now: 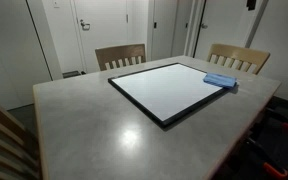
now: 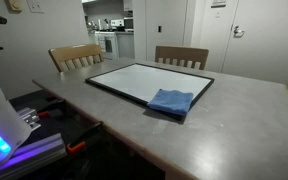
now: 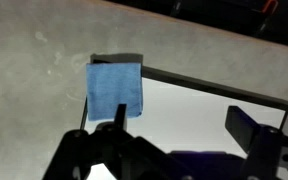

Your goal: Pick up the light blue towel and wipe the white board on the table with it.

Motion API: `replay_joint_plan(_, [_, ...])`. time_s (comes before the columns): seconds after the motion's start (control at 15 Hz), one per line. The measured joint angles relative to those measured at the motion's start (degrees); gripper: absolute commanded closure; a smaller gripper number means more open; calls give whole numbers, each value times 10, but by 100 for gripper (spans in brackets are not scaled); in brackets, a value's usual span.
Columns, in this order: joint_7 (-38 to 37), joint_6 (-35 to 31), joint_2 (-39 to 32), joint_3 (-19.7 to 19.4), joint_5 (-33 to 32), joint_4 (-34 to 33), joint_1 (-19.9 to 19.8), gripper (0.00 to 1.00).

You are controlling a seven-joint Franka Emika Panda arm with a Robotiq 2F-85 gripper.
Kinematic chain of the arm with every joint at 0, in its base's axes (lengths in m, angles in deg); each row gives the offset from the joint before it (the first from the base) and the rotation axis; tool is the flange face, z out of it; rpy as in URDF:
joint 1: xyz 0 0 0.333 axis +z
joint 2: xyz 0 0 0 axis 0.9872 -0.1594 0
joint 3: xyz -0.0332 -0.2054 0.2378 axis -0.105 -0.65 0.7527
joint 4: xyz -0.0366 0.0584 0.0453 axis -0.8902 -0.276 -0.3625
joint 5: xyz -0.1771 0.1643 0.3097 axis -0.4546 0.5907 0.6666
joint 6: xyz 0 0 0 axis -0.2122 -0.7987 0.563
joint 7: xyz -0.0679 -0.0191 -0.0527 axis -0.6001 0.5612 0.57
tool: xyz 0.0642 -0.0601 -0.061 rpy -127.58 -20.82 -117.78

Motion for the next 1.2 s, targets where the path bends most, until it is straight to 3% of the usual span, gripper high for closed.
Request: replay_joint_plan(1.2, [116,-22,-12,-12,35,12,-18,0])
